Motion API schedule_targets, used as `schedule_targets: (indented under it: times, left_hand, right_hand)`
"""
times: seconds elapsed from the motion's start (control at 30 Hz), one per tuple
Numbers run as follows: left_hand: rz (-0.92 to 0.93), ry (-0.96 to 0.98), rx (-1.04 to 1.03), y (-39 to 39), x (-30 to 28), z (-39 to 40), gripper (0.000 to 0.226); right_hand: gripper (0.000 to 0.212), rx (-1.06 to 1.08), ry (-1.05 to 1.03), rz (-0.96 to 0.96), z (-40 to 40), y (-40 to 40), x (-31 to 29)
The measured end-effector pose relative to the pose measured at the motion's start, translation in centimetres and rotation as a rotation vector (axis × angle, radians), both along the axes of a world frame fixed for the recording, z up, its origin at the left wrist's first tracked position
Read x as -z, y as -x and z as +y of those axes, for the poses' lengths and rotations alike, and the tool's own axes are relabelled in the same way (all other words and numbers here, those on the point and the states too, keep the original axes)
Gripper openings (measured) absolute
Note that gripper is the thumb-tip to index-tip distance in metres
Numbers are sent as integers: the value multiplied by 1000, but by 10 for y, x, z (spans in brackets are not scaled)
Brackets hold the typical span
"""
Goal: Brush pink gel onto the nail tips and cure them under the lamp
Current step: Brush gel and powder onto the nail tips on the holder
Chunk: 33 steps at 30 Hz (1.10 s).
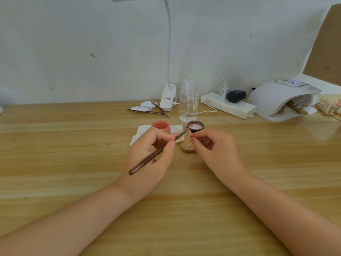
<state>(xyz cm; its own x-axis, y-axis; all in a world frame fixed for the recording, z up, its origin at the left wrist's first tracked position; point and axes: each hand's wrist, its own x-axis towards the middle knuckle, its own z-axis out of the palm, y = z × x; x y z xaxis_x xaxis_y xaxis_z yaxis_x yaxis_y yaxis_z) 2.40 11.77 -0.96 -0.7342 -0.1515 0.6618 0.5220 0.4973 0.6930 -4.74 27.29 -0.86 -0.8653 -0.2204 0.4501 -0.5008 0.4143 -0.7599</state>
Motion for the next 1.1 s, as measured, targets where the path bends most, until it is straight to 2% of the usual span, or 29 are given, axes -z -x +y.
schedule_targets:
  times: [0.17,0.27,0.4,0.57,0.73,0.83,1.1]
  left_hand:
    - [-7,31,10,0,2,0,17]
    - [13,28,44,-2,1,-1,3]
    - [36,-2,32,-2,-1,-1,3]
    - [-32,-34,19,1,2,0,14]
    - [-15,21,31,0,1,-2,6]
    - [21,30,53,-2,1,-4,12]
    - [-38,-73,46,2,1,-2,4]
  right_hand:
    - [8,-15,-4,37,-1,-1,-1]
    - [8,-11,-3,26,-1,0,0]
    - [6,4,18,16,1,1,1]
    - [7,-21,23,33,-1,2,3]
    - [8,-13,27,19,-1,2,2]
    - [7,-13,41,13,-1,2,3]
    - [9,-32,18,31,0,1,2]
